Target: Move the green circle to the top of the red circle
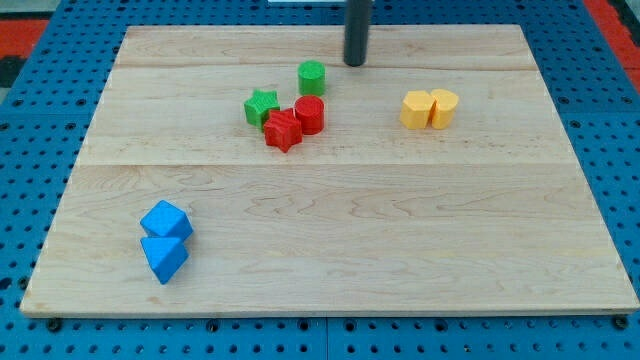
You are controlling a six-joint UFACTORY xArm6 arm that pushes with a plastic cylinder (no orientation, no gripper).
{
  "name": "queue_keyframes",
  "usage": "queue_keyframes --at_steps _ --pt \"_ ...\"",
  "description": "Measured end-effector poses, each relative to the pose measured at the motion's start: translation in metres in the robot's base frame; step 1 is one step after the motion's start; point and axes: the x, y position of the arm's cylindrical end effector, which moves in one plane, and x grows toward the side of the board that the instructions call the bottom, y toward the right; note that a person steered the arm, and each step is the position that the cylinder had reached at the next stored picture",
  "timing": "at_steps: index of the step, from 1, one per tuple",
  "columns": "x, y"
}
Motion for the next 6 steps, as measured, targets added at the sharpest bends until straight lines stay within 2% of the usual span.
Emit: queue_keyframes --at_steps 1,2,3,4,5,6 --pt "0.001 -0.042" --pt "0.057 -0.038" --pt "0.024 -0.025" --pt "0.048 0.062" --pt "0.063 0.02" --pt "0.056 -0.002"
